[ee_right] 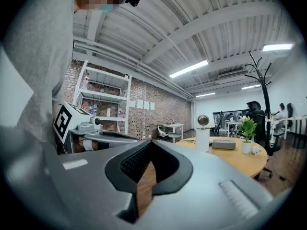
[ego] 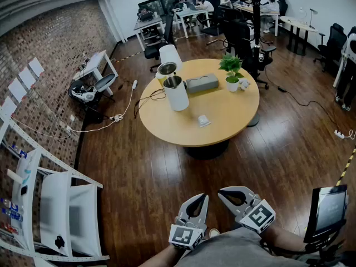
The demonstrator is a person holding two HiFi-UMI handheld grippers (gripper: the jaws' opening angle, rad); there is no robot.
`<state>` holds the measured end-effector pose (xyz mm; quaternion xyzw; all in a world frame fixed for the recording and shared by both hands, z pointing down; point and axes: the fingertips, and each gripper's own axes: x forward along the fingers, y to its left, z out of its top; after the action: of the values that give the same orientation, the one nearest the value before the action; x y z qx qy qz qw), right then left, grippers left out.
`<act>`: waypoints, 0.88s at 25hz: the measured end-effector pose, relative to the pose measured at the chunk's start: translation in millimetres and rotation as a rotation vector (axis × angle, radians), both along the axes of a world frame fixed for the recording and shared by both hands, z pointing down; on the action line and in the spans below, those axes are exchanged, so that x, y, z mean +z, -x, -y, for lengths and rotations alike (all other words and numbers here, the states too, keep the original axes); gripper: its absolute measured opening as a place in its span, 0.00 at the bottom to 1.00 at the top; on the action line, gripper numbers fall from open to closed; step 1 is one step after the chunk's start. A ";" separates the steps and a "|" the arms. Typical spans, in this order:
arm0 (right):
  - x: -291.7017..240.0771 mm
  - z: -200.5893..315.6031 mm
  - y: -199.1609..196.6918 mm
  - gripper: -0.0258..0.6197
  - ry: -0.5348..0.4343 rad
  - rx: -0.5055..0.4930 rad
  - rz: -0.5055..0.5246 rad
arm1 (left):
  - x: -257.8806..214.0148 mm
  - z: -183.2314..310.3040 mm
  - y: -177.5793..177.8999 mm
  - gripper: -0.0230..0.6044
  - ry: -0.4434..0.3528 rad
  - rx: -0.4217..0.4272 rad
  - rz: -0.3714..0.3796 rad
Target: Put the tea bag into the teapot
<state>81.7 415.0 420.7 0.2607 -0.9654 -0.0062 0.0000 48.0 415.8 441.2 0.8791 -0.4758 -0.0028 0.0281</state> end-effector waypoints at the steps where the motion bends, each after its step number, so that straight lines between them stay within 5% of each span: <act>1: -0.5 3.2 1.3 0.05 -0.001 0.008 -0.001 | -0.2 2.3 2.8 0.04 0.002 0.000 -0.002; 11: 6.9 46.7 11.8 0.05 0.015 0.035 0.011 | 4.3 44.5 18.5 0.04 0.024 -0.006 -0.012; 22: -1.6 172.6 -15.3 0.05 0.006 -0.005 0.036 | -3.6 172.0 -4.0 0.04 0.016 -0.060 0.017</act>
<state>97.0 242.4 419.1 0.2582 -0.9660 0.0014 -0.0167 52.0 243.7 437.6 0.8642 -0.5021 0.0077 0.0309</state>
